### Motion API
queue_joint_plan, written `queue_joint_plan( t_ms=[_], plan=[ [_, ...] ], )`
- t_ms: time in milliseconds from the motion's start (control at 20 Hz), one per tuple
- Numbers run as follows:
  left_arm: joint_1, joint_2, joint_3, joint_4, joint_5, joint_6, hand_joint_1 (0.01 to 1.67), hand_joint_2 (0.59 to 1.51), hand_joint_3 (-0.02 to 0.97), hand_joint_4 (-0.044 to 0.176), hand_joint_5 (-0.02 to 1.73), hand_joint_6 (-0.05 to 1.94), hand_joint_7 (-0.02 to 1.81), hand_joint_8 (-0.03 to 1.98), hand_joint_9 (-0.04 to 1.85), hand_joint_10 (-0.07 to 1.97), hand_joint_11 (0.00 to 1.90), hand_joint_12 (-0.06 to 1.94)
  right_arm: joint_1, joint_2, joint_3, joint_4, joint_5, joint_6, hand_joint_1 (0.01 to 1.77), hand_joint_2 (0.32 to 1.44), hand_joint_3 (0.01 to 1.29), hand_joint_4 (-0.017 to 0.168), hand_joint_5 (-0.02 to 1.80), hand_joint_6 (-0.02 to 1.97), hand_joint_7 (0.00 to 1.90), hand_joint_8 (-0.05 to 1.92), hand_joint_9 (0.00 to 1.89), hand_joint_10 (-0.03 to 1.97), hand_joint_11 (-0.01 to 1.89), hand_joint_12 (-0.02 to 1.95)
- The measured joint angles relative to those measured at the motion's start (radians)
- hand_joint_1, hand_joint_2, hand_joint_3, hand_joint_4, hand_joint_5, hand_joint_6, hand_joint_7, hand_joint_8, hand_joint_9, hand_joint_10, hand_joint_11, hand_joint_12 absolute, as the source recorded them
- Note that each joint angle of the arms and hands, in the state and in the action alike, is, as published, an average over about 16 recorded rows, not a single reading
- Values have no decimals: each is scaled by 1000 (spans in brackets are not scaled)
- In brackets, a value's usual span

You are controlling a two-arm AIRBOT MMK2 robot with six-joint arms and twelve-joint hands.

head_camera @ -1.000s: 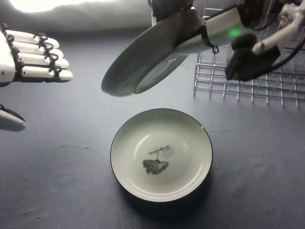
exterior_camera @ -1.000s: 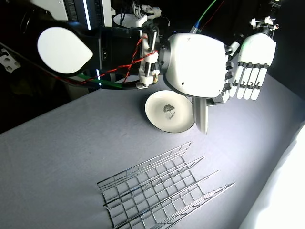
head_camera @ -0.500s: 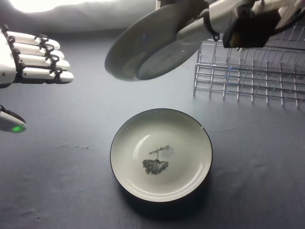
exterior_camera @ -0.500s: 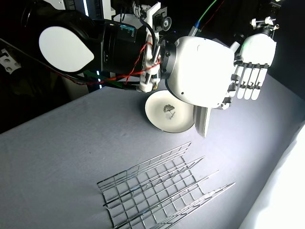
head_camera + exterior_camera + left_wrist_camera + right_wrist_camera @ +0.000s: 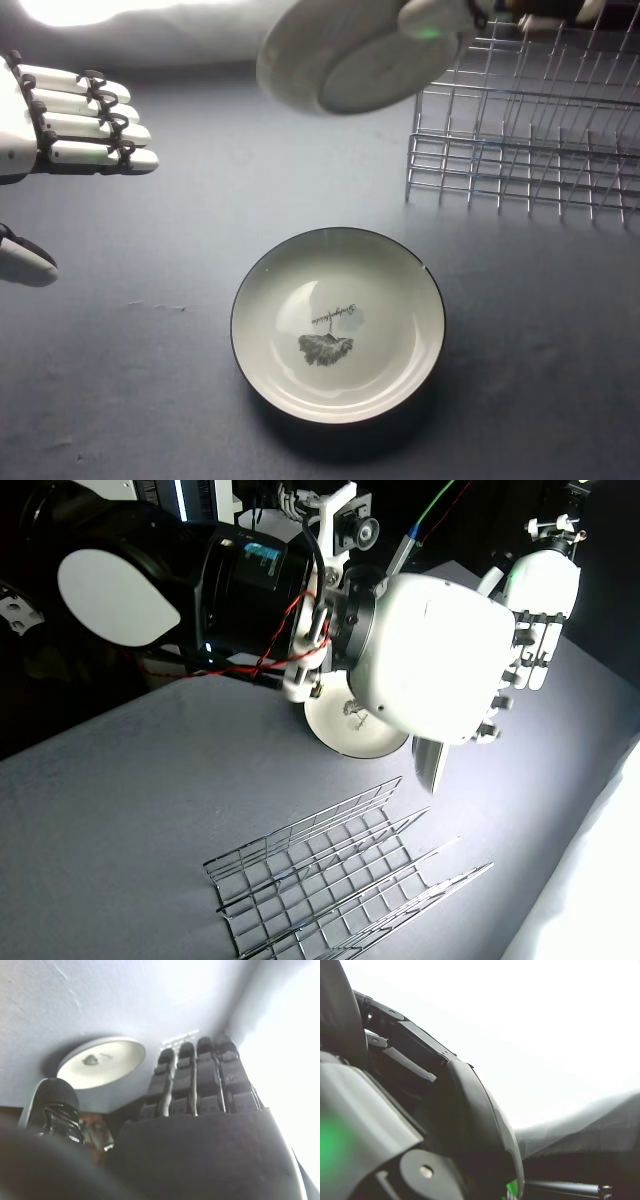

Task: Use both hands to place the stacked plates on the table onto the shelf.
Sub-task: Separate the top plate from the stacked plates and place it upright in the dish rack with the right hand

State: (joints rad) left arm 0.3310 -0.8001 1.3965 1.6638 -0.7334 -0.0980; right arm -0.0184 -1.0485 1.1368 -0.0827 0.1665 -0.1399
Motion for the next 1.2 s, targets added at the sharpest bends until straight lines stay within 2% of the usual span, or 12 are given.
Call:
queue_joint_plan(
  t_ms=[700, 1200],
  plan=[
    [-2, 0, -12, 0, 0, 0, 21, 1146, 11, -2, 20, 8, 16, 3, 19, 7, 14, 13, 19, 20, 37, 138, -36, 0, 1386, 977, 14, -5, 985, 758, 1115, 787, 980, 1021, 772, 1109],
    [-2, 1, -25, 0, -1, 0, 21, 1146, 11, -2, 22, 8, 15, 4, 19, 7, 14, 13, 1, 75, 58, 120, -62, 2, 1387, 982, 14, -5, 983, 793, 1111, 787, 963, 1045, 754, 1132]
  ],
)
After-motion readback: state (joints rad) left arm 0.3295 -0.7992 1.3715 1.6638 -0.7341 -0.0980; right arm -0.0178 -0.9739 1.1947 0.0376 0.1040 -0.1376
